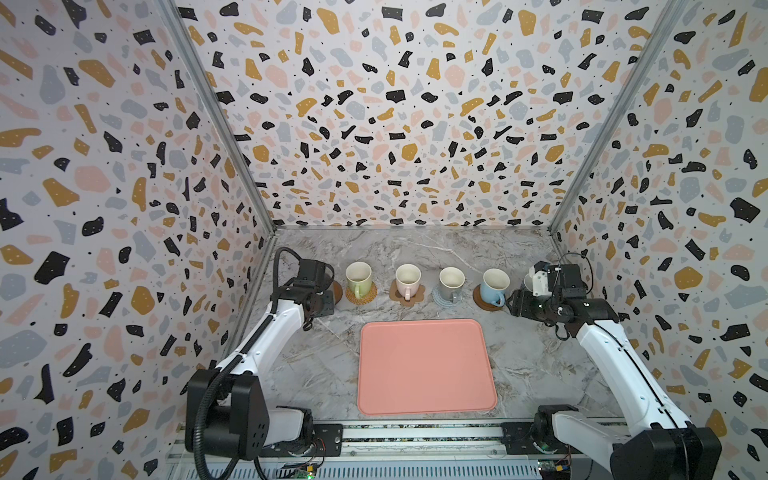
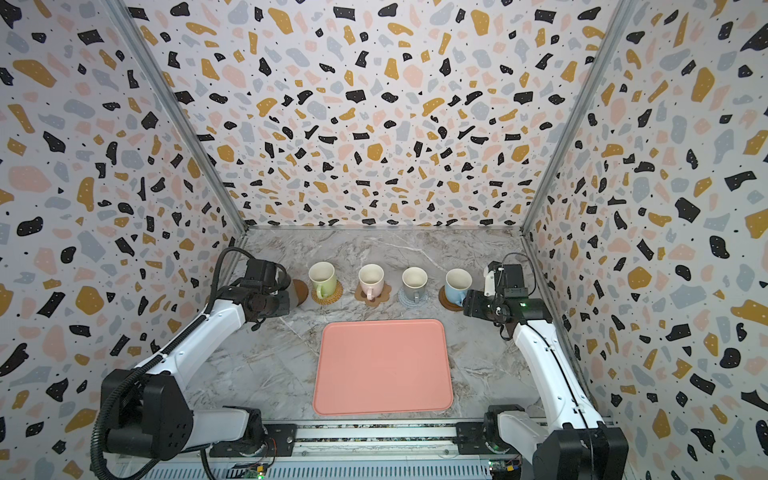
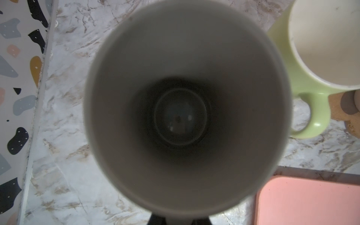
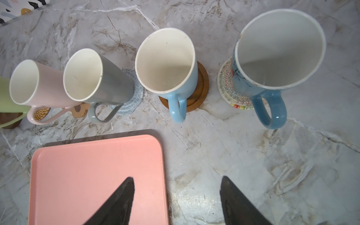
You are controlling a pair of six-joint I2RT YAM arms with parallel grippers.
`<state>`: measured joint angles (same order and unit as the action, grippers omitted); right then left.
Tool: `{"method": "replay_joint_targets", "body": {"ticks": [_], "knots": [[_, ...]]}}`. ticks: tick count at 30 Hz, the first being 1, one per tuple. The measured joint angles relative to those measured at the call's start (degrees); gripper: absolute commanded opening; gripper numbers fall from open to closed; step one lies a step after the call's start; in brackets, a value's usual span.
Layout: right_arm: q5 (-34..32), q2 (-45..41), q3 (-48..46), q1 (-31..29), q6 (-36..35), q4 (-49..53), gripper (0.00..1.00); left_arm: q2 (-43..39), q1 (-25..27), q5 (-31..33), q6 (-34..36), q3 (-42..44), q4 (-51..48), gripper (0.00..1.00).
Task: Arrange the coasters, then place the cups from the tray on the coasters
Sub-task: 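Lower the grey mug onto the round wooden coaster with the left gripper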
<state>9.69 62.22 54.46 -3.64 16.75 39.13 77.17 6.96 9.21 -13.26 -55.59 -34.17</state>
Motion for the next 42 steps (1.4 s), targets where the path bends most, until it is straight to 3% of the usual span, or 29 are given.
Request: {"method": "replay_joint_targets", "body": {"ticks": [20,42], "knots": [[-0.22,-0.04,0.0,0.04,-0.2,0.31,0.72,5.05,-4.68,-5.31,10.08,-1.55,7.52,0.13],[-0.26,-0.04,0.0,0.26,-0.2,0.31,0.72,8.52,-5.79,-5.33,10.97,-1.14,10.4,0.13]]}}
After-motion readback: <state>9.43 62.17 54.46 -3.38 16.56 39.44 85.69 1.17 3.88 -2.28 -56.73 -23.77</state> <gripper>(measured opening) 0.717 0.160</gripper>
